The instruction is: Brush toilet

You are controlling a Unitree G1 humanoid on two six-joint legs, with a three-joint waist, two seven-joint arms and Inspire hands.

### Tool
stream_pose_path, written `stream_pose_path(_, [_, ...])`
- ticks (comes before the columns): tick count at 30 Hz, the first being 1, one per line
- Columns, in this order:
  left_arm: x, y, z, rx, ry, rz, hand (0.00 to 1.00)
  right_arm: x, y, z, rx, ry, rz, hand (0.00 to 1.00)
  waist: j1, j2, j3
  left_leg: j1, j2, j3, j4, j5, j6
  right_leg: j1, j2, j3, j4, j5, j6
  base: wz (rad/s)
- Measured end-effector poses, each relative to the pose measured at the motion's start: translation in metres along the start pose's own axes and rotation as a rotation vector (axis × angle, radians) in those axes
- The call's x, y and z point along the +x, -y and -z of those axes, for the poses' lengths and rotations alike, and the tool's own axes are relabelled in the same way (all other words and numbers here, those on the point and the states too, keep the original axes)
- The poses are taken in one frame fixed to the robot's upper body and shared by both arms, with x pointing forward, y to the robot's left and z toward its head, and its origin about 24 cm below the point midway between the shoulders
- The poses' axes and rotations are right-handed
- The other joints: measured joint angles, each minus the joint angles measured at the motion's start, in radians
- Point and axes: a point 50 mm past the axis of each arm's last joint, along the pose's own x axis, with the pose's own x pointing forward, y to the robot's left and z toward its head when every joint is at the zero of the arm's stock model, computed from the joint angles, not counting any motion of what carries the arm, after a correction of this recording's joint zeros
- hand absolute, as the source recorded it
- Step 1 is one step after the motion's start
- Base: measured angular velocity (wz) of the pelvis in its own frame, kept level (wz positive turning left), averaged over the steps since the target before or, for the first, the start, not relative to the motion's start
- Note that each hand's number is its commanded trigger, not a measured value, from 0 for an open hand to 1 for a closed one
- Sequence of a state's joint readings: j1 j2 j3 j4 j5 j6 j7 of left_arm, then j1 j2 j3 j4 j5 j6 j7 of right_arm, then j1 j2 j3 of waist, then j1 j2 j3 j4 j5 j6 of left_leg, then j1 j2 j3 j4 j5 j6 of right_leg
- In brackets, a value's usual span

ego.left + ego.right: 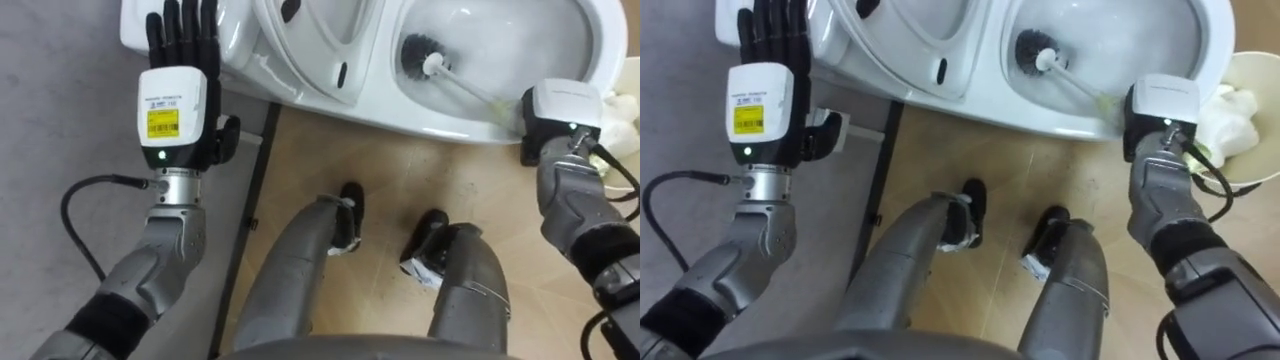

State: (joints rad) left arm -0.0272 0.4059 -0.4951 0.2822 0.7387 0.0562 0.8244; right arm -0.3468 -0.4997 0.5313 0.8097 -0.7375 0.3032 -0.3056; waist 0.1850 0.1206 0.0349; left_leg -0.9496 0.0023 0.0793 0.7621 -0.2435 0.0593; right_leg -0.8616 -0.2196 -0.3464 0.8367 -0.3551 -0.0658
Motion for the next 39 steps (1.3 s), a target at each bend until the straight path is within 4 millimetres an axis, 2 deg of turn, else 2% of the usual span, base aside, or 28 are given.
stream_pose_path(1, [0.000,0.000,0.000,-0.009,0.000,0.000,0.00,0.001,0.001,0.001,-0.010,0.003,0.002,1.00,0.000,0.000,0.0000,0.000,0.000,0.000,0.000,0.000,0.000,0.001,-0.001,-0.002,0.000,0.000,0.000,0.00])
stream_pose_path(2, [0.001,-0.001,-0.002,-0.028,0.001,0.000,0.00,0.003,0.002,0.003,-0.043,0.006,0.001,1.00,0.007,-0.010,0.0067,0.000,0.000,-0.003,0.001,0.000,0.000,0.004,-0.001,-0.004,-0.001,0.000,0.000,0.00])
stream_pose_path(4, [0.005,-0.001,-0.005,-0.044,0.019,0.002,0.00,0.008,0.006,0.013,-0.104,-0.005,0.000,1.00,0.019,-0.008,0.0054,0.000,-0.001,-0.003,0.003,0.000,0.000,0.004,-0.005,-0.009,0.001,-0.001,-0.001,0.03])
stream_pose_path(6, [0.009,-0.003,-0.007,-0.045,0.049,0.002,0.00,0.015,0.014,0.029,-0.105,-0.045,-0.006,1.00,0.017,-0.022,0.0141,0.000,-0.013,-0.008,0.001,0.002,0.002,0.003,-0.020,-0.013,0.016,-0.008,-0.001,0.17])
stream_pose_path(7, [0.010,-0.003,-0.007,-0.041,0.056,0.002,0.00,0.016,0.016,0.034,-0.093,-0.055,-0.007,1.00,0.016,-0.024,0.0155,0.000,-0.017,-0.013,0.001,0.004,0.002,0.003,-0.025,-0.015,0.021,-0.011,0.001,0.17])
stream_pose_path(8, [0.011,-0.005,-0.005,-0.032,0.069,-0.001,0.00,0.018,0.018,0.037,-0.055,-0.070,-0.012,1.00,0.014,-0.036,0.0216,-0.002,-0.018,-0.012,0.002,0.004,0.002,-0.001,-0.026,-0.012,0.025,-0.012,0.001,0.10])
stream_pose_path(10, [0.013,-0.010,-0.005,-0.006,0.090,-0.018,0.00,0.021,0.023,0.040,-0.023,-0.082,-0.011,1.00,0.017,-0.057,0.0209,-0.013,-0.022,-0.007,0.004,0.004,0.002,-0.021,-0.034,-0.005,0.040,-0.015,-0.001,0.04])
stream_pose_path(11, [0.014,-0.013,-0.006,0.021,0.105,-0.038,0.00,0.024,0.029,0.041,-0.025,-0.084,0.005,1.00,0.017,-0.081,0.0230,-0.026,-0.028,0.001,0.005,0.006,0.003,-0.045,-0.041,0.007,0.057,-0.019,-0.001,0.00])
stream_pose_path(12, [0.013,-0.016,-0.005,0.046,0.107,-0.054,0.00,0.027,0.037,0.040,-0.035,-0.079,0.030,1.00,0.015,-0.091,0.0182,-0.040,-0.031,0.007,0.014,0.006,0.003,-0.066,-0.045,0.018,0.070,-0.021,-0.001,0.00])
stream_pose_path(16, [0.014,-0.018,-0.005,0.053,0.113,-0.062,0.00,0.032,0.055,0.033,-0.114,-0.028,0.099,1.00,0.010,-0.108,0.0151,-0.050,-0.032,0.007,0.050,0.006,0.004,-0.066,-0.053,0.015,0.087,-0.029,0.002,0.01])
stream_pose_path(18, [0.016,-0.018,-0.005,0.058,0.118,-0.058,0.00,0.033,0.066,0.016,-0.176,0.048,0.160,1.00,0.006,-0.113,0.0149,-0.047,-0.032,0.005,0.054,0.002,0.010,-0.060,-0.053,0.013,0.087,-0.028,0.004,0.00])
stream_pose_path(20, [0.017,-0.019,-0.006,0.054,0.123,-0.056,0.00,0.030,0.069,0.004,-0.237,0.085,0.179,1.00,0.006,-0.113,0.0148,-0.046,-0.028,0.004,0.050,-0.003,0.016,-0.057,-0.047,0.013,0.084,-0.024,0.008,-0.04])
stream_pose_path(21, [0.017,-0.018,-0.006,0.052,0.125,-0.050,0.00,0.026,0.067,-0.002,-0.254,0.097,0.174,1.00,0.010,-0.112,0.0142,-0.042,-0.021,0.005,0.053,-0.005,0.019,-0.053,-0.033,0.021,0.077,-0.020,0.014,-0.20])
stream_pose_path(23, [0.013,-0.015,-0.005,0.049,0.121,-0.031,0.00,0.016,0.055,-0.013,-0.266,0.132,0.144,1.00,0.016,-0.108,0.0129,-0.023,-0.010,0.003,0.052,-0.010,0.016,-0.028,-0.012,0.019,0.055,-0.012,0.014,-0.22])
stream_pose_path(25, [0.009,-0.015,-0.002,0.027,0.096,-0.017,0.00,0.000,0.040,-0.022,-0.243,0.157,0.093,1.00,0.015,-0.089,0.0068,-0.011,0.010,-0.006,0.046,-0.015,0.011,0.000,0.016,0.010,0.012,0.003,0.014,-0.20])
stream_pose_path(27, [0.005,-0.014,0.001,0.015,0.076,-0.013,0.00,-0.011,0.036,-0.028,-0.204,0.157,0.072,1.00,0.016,-0.075,0.0050,-0.010,0.023,-0.005,0.043,-0.017,0.008,0.006,0.031,0.004,-0.007,0.013,0.008,-0.22])
stream_pose_path(29, [0.000,-0.014,0.003,-0.014,0.044,-0.009,0.00,-0.019,0.034,-0.034,-0.189,0.151,0.063,1.00,0.012,-0.061,0.0027,-0.007,0.024,-0.001,0.037,-0.018,0.005,0.006,0.033,0.004,-0.014,0.017,0.002,-0.15])
stream_pose_path(30, [-0.002,-0.014,0.004,-0.030,0.024,-0.003,0.00,-0.023,0.032,-0.037,-0.195,0.149,0.063,1.00,0.011,-0.047,-0.0023,-0.007,0.025,-0.003,0.031,-0.017,0.003,0.009,0.038,0.000,-0.023,0.019,-0.001,-0.03])
stream_pose_path(33, [-0.005,-0.012,0.007,-0.048,-0.001,0.006,0.00,-0.027,0.031,-0.037,-0.196,0.126,0.057,1.00,0.008,-0.020,-0.0074,-0.007,0.027,-0.007,0.030,-0.016,-0.005,0.013,0.038,-0.007,-0.022,0.015,-0.008,0.07])
stream_pose_path(37, [-0.008,-0.011,0.011,-0.035,-0.013,0.001,0.00,-0.024,0.033,-0.034,-0.213,0.113,0.065,1.00,0.009,-0.018,-0.0085,-0.007,0.028,-0.012,0.024,-0.014,-0.017,0.013,0.039,-0.015,-0.020,0.007,-0.019,0.08])
stream_pose_path(39, [-0.008,-0.010,0.012,-0.034,-0.014,0.005,0.00,-0.014,0.031,-0.028,-0.242,0.099,0.047,1.00,0.004,-0.020,-0.0064,-0.005,0.022,-0.013,0.029,-0.013,-0.020,0.012,0.029,-0.014,-0.002,-0.007,-0.020,0.12])
